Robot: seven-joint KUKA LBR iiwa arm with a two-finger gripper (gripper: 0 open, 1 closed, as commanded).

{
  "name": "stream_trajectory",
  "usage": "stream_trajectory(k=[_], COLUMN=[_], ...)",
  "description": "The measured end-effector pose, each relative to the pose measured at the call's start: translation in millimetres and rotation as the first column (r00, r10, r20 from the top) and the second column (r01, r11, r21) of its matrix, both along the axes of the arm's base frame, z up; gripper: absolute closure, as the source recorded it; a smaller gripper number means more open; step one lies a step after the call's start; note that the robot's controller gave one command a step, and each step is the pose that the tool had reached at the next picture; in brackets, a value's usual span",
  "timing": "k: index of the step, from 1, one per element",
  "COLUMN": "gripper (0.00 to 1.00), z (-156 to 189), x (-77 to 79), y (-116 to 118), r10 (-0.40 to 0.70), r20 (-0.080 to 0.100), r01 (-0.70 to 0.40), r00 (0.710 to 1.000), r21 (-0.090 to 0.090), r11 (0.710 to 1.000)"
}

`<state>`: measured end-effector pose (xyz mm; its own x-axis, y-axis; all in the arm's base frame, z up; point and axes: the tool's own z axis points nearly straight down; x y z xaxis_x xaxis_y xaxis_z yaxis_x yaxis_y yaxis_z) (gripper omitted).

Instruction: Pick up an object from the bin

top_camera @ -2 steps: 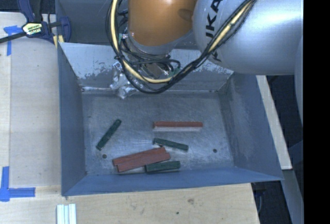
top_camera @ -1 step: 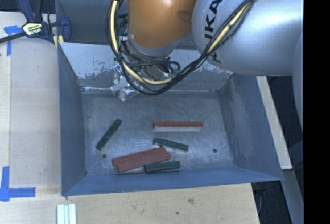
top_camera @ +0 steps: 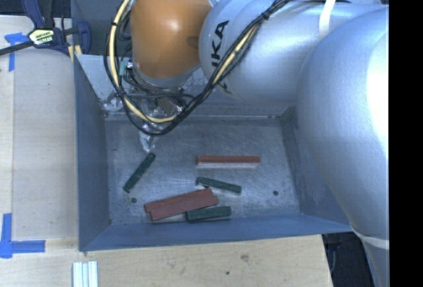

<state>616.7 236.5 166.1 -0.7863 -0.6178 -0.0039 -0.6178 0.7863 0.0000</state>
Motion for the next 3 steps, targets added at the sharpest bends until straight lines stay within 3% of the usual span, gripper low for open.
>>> stream_trajectory(k=[1,2,3], gripper=[0.0,1.0,1.0], z=[0,-86,-86], x=[0.1,-6.2,-6.1], y=[0,-37,-37], r10=[-0.001,0.085,0.084], r20=[0.0,-0.003,-0.003], r01=[0.001,-0.085,-0.084], r00=[1.0,0.996,0.996], r21=[0.0,-0.004,-0.003], r11=[1.0,0.996,0.996])
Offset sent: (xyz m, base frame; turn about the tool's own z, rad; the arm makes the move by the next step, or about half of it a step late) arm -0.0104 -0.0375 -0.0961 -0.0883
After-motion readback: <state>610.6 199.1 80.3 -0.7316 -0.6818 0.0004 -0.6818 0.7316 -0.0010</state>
